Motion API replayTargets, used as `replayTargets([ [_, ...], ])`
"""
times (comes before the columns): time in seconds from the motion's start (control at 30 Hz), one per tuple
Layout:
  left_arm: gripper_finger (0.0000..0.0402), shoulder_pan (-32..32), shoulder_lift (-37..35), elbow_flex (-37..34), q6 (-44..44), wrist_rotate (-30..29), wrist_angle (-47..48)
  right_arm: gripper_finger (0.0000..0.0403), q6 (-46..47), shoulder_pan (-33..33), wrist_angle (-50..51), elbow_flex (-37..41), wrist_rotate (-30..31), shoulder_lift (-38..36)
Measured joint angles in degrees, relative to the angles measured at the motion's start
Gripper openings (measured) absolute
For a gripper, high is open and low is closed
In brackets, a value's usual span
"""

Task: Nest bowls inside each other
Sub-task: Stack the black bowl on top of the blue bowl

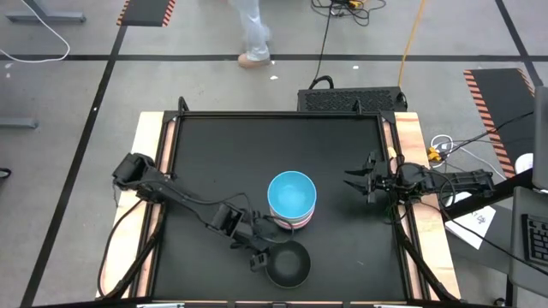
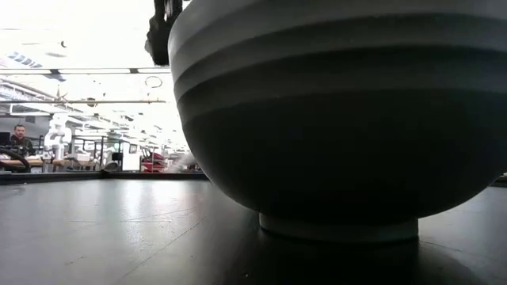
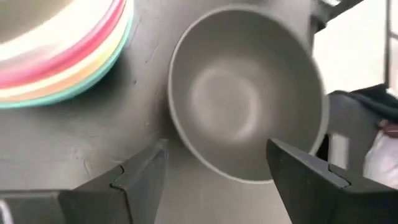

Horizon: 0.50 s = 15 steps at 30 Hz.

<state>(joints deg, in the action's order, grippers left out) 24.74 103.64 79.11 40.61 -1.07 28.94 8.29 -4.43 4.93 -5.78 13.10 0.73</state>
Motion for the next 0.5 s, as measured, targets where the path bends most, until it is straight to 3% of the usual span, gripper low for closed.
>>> replayTargets([
  [0.5, 0.0273, -1.89, 6.89, 0.05, 2.64, 2.68, -0.62, 0.0150, -0.13, 0.00, 0.06, 0.00, -0.09, 0.20],
])
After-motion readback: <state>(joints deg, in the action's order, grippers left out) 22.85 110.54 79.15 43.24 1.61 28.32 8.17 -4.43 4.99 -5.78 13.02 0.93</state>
